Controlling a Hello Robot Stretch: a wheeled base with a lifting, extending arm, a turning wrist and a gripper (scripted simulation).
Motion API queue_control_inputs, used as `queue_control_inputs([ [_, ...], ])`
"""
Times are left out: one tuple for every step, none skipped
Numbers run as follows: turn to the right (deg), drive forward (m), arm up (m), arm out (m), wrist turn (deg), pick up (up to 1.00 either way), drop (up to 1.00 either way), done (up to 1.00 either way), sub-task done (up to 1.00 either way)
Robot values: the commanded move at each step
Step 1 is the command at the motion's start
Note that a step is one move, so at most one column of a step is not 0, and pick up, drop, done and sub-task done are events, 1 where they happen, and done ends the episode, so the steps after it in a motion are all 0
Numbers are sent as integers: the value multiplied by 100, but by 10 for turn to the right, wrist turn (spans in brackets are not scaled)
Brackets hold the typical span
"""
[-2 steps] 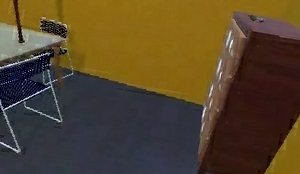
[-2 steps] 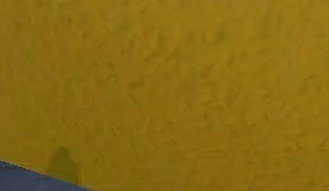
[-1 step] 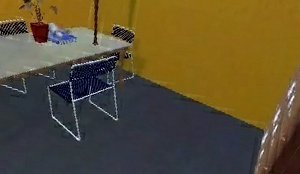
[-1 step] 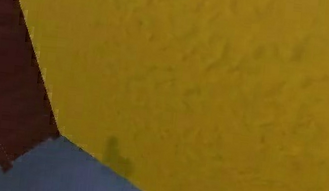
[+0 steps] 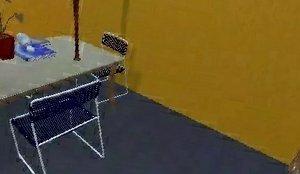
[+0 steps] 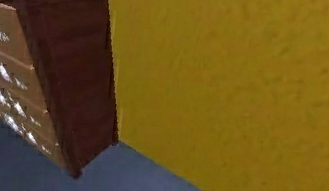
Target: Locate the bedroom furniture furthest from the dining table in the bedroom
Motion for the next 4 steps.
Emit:
queue_control_inputs([
  [-450,0,0,0,0,0,0,0,0],
  [-420,0,0,0,0,0,0,0,0],
  [0,50,0,0,0,0,0,0,0],
  [450,0,0,0,0,0,0,0,0],
])
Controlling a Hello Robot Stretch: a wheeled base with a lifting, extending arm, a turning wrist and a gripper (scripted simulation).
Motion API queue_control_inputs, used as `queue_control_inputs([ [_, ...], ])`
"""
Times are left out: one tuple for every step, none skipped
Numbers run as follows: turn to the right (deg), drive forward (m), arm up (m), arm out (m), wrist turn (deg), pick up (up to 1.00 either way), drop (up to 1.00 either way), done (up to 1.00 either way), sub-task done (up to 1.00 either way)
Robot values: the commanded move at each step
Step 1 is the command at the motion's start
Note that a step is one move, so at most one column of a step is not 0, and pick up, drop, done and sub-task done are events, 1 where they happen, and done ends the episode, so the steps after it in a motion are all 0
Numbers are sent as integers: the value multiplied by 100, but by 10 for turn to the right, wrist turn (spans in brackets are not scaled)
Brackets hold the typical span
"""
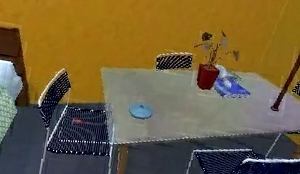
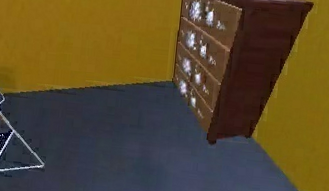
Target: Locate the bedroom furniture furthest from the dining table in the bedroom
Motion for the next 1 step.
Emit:
queue_control_inputs([
  [450,0,0,0,0,0,0,0,0],
])
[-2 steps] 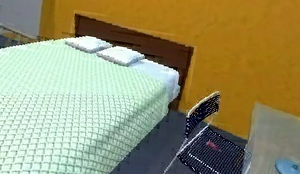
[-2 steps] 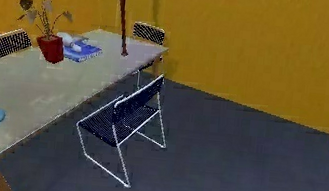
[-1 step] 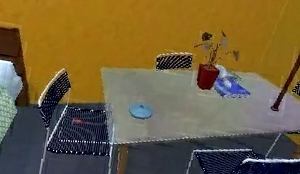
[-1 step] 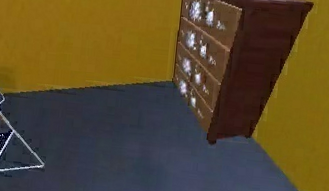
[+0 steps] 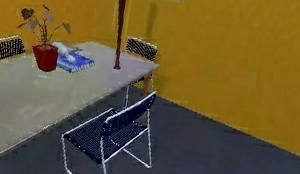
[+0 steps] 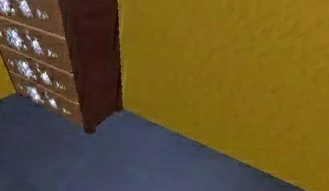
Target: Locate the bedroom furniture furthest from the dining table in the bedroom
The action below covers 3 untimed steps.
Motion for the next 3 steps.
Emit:
queue_control_inputs([
  [450,0,0,0,0,0,0,0,0],
  [420,0,0,0,0,0,0,0,0],
  [30,0,0,0,0,0,0,0,0],
])
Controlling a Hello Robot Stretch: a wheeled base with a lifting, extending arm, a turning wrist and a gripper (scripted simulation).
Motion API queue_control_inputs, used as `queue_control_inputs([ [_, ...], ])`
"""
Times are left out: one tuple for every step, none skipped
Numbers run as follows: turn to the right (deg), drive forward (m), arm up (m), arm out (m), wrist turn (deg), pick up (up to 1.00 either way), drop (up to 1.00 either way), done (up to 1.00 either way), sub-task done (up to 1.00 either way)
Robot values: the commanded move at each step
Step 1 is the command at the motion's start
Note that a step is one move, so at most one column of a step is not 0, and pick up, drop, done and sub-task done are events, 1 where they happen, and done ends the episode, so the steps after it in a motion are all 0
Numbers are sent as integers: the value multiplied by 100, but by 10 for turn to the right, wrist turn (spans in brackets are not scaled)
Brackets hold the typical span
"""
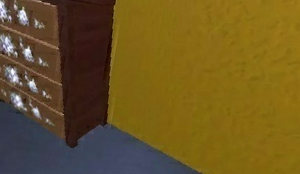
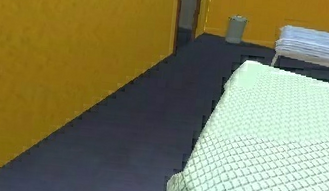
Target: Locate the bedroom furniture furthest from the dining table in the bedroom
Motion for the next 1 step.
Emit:
queue_control_inputs([
  [0,30,0,0,0,0,0,0,0],
])
